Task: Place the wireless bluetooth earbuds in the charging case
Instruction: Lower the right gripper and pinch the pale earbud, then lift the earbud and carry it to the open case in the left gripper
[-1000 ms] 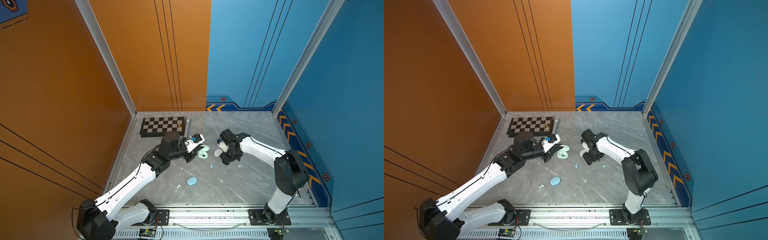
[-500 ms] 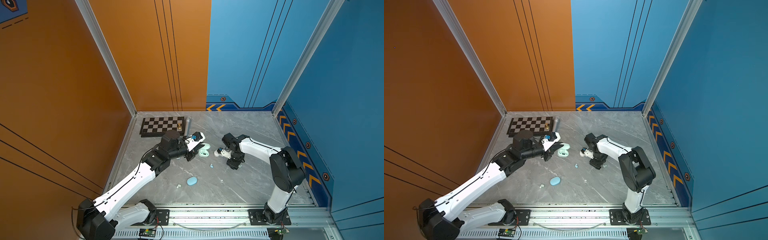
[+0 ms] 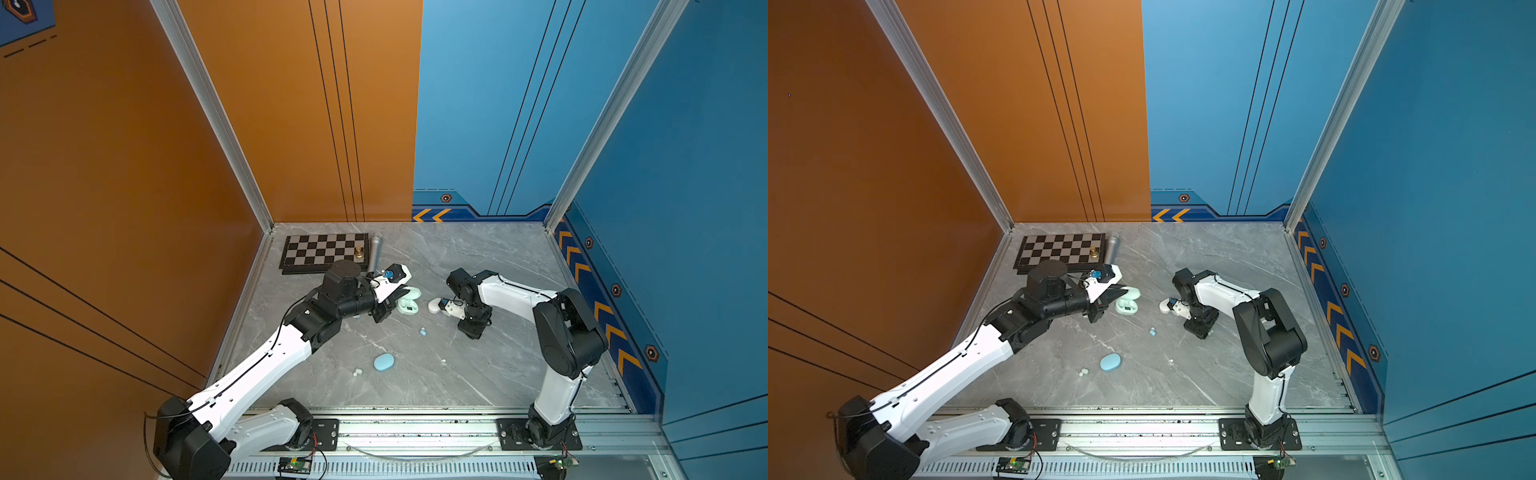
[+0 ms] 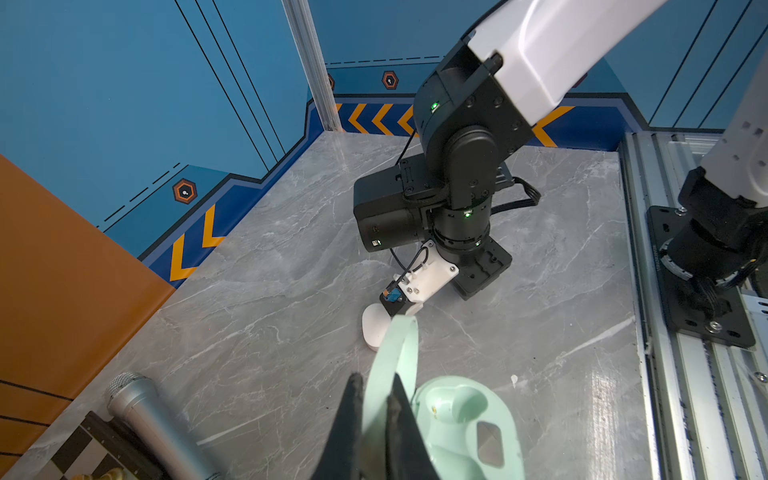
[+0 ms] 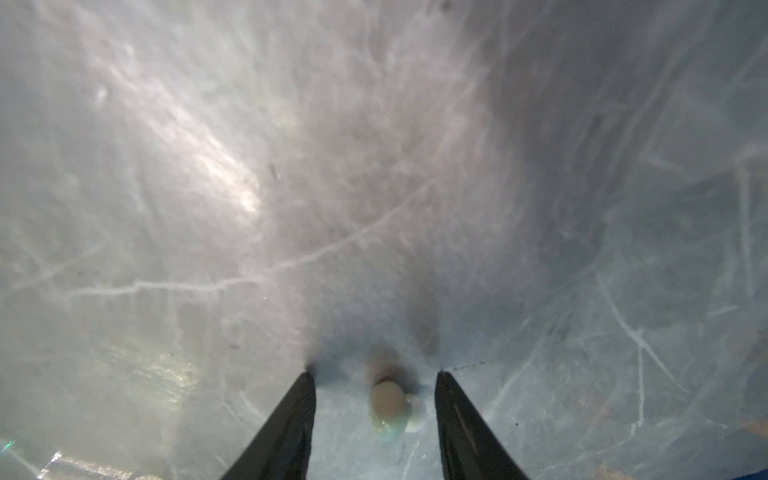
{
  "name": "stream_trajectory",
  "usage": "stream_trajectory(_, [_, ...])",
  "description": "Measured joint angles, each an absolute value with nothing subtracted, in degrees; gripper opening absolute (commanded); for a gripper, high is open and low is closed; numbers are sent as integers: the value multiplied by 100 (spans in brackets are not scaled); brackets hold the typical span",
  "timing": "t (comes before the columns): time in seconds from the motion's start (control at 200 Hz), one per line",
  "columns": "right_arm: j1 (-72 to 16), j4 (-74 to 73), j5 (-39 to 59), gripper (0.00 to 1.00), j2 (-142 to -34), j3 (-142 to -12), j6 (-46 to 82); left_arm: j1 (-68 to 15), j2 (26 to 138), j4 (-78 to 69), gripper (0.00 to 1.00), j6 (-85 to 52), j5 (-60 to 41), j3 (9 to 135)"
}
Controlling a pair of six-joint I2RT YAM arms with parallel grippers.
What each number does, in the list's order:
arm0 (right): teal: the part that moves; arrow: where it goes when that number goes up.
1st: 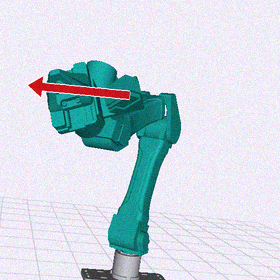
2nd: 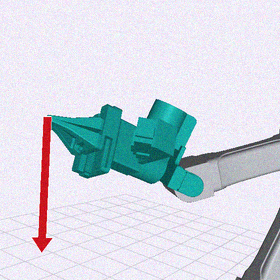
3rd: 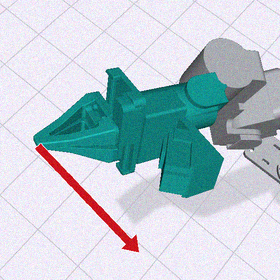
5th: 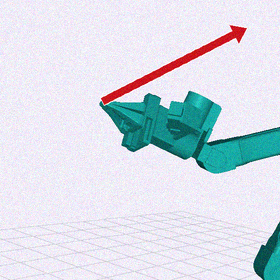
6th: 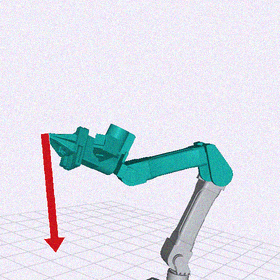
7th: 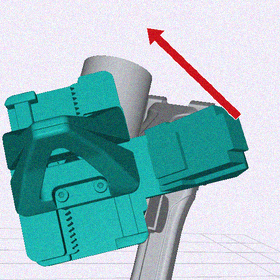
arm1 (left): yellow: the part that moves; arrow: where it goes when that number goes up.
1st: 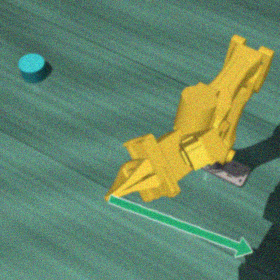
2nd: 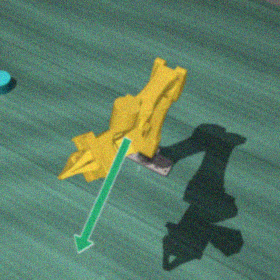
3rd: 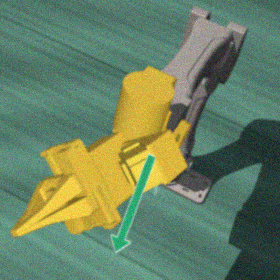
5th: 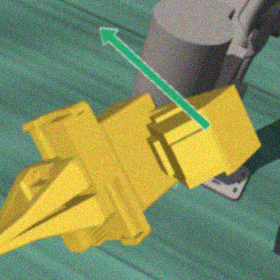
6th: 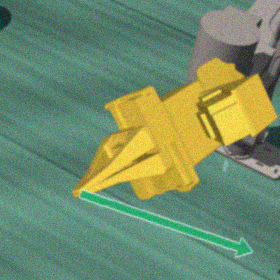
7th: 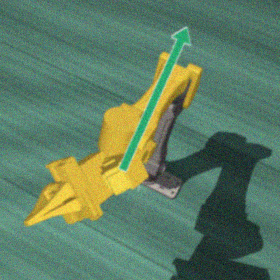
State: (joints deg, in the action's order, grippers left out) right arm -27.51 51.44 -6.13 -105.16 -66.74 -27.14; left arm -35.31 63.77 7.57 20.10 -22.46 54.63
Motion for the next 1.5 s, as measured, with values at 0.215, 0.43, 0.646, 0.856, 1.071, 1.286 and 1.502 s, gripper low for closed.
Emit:
stream_trajectory(0.215, [-2724,5148,-574,41,-10501,-6615,-2674,-3531,6377,760,0,2010,-2233,5476])
stream_trajectory(0.43, [-2692,5155,-454,30,-10499,-6606,-2517,-3531,6379,760,0,2010,-2226,5485])
stream_trajectory(0.646, [-2665,5148,-427,21,-10477,-6580,-2394,-3531,6379,797,0,2010,-2224,5489])
stream_trajectory(0.856, [-2574,5146,-325,13,-10457,-6584,-2102,-3531,6379,834,0,2001,-2222,5489])
stream_trajectory(1.071, [-2202,5140,574,12,-10418,-6720,-1319,-3527,6534,-1,0,1496,-2078,5389])
stream_trajectory(1.286, [-1710,5054,2161,13,-9870,-6956,-303,-3524,7192,-1044,0,1022,-2001,5330])
stream_trajectory(1.502, [-1234,4676,3896,13,-9076,-7579,749,-3518,7736,-1691,0,816,-2217,5489])
